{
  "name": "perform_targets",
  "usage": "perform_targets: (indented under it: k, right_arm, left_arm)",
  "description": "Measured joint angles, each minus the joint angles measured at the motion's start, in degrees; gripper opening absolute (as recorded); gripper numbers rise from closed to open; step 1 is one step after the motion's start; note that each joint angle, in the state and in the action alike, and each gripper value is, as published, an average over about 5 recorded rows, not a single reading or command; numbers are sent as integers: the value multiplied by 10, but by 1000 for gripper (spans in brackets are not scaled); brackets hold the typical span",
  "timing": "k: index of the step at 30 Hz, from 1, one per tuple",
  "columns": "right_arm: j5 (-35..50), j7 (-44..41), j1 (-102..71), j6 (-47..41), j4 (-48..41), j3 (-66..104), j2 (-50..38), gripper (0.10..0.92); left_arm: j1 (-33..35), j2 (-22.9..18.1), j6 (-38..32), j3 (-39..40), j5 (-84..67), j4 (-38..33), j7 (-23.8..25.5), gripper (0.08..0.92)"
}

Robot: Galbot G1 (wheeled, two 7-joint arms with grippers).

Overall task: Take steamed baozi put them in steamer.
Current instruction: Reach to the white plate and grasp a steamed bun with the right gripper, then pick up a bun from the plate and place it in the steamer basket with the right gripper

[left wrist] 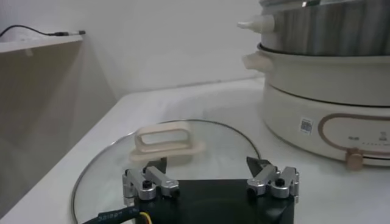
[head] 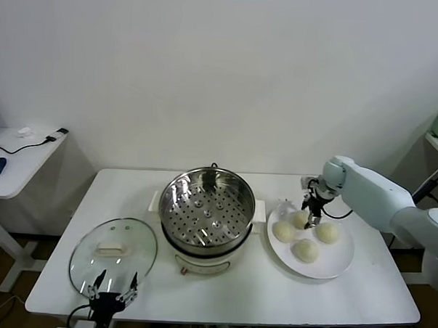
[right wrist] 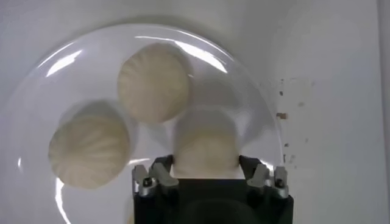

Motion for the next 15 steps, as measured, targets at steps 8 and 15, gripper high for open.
perform_targets:
  k: [8,15]
  right_arm:
    - [17,-2,32,-1,23,-19,-6,522]
    - [74,-6,135,5,111,-91,-19,518]
  left_arm:
    - [9,-8,1,4,6,-11,0,823]
    - [18,-11,-1,5,9,-22,-1,823]
